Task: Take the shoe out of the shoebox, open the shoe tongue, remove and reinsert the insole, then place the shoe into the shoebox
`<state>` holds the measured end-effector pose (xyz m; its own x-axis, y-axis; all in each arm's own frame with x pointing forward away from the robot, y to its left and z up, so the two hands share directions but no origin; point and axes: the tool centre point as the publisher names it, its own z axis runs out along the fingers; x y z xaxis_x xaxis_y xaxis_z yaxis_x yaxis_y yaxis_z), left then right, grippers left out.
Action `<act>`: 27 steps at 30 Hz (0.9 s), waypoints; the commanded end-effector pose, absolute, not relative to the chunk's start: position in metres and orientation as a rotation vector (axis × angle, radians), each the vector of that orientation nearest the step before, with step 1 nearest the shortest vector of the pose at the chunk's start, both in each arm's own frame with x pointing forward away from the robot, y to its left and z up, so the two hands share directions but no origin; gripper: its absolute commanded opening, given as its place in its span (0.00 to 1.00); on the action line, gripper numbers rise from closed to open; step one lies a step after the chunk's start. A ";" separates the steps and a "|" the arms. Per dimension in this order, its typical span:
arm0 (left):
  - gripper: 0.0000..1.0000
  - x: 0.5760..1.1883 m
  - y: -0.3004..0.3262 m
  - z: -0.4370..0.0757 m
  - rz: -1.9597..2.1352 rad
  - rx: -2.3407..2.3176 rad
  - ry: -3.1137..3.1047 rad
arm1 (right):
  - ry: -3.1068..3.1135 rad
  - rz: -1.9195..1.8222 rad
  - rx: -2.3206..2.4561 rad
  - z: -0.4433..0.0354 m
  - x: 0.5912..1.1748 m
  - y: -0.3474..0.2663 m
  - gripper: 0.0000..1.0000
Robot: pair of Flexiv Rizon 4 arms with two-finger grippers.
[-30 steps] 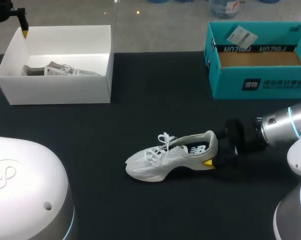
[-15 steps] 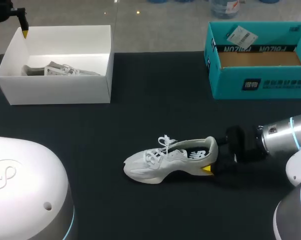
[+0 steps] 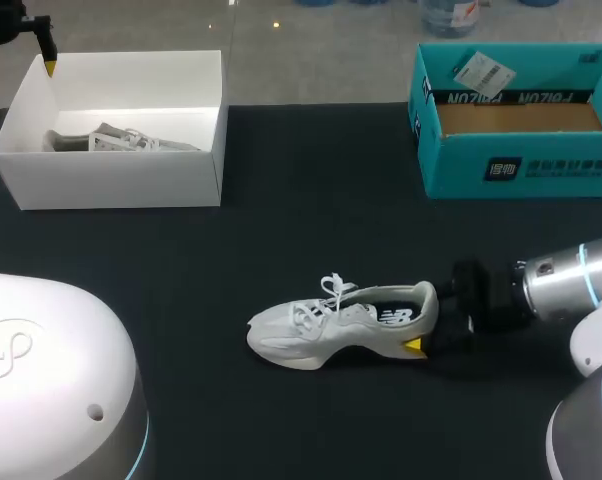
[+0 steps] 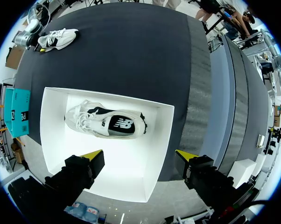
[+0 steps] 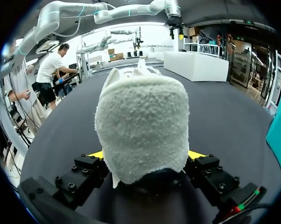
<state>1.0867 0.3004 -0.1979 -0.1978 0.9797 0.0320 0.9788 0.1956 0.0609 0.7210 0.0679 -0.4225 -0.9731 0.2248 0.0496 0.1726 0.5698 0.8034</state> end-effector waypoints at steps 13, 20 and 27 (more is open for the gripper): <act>1.00 1.086 0.301 -0.198 0.108 1.981 2.418 | 2.732 1.387 0.347 -0.424 0.722 0.071 0.00; 1.00 1.086 0.301 -0.198 0.108 1.981 2.418 | 2.746 1.406 0.302 -0.426 0.725 0.073 0.00; 1.00 1.086 0.301 -0.198 0.108 1.981 2.418 | 2.781 1.410 0.199 -0.425 0.735 0.081 0.00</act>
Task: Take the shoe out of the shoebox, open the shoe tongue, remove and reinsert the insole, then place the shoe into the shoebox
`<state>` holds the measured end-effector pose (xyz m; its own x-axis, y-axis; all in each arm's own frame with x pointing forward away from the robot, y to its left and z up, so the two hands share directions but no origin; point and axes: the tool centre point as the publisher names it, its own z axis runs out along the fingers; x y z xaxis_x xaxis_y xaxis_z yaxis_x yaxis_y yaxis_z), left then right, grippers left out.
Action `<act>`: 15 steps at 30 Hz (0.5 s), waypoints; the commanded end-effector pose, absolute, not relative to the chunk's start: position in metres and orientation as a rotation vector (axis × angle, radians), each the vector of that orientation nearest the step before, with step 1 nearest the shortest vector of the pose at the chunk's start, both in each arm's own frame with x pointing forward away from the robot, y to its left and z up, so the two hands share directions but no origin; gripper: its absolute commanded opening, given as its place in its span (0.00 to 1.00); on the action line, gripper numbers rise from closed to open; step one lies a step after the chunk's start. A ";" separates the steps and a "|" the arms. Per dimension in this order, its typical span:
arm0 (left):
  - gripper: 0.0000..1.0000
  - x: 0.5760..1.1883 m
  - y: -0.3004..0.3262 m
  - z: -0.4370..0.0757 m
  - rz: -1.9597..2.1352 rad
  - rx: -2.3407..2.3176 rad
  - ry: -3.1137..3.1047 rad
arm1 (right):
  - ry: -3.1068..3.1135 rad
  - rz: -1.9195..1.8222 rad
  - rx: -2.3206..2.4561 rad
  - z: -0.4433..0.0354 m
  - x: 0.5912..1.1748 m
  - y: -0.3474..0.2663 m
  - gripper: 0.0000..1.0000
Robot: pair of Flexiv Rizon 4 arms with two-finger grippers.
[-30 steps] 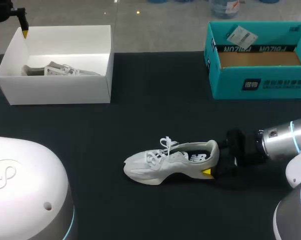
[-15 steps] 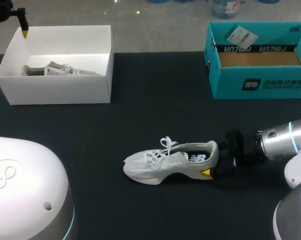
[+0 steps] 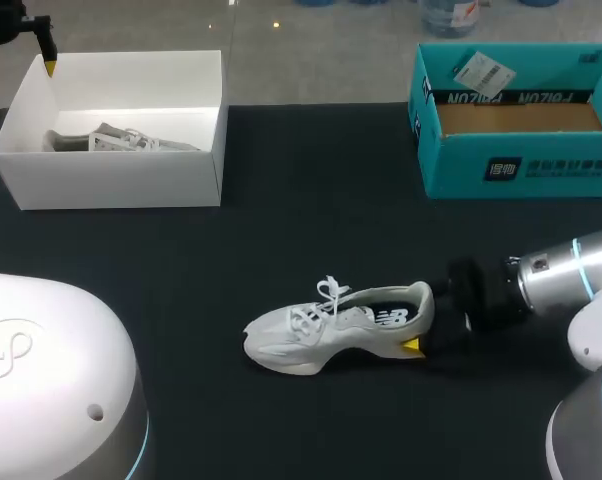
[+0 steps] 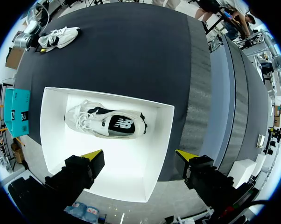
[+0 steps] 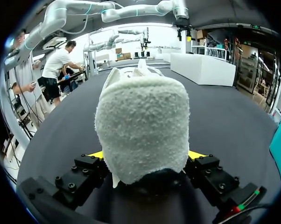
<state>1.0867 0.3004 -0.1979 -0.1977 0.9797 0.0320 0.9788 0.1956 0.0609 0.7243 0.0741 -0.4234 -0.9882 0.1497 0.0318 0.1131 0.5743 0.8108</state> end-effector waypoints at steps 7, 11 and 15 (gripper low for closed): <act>1.00 1.086 0.301 -0.198 0.108 1.981 2.418 | 2.829 1.387 0.193 -0.434 0.740 0.085 0.00; 1.00 1.086 0.301 -0.198 0.108 1.981 2.418 | 2.829 1.387 0.193 -0.434 0.740 0.085 0.00; 1.00 1.086 0.301 -0.198 0.108 1.981 2.418 | 2.829 1.387 0.193 -0.434 0.740 0.085 0.00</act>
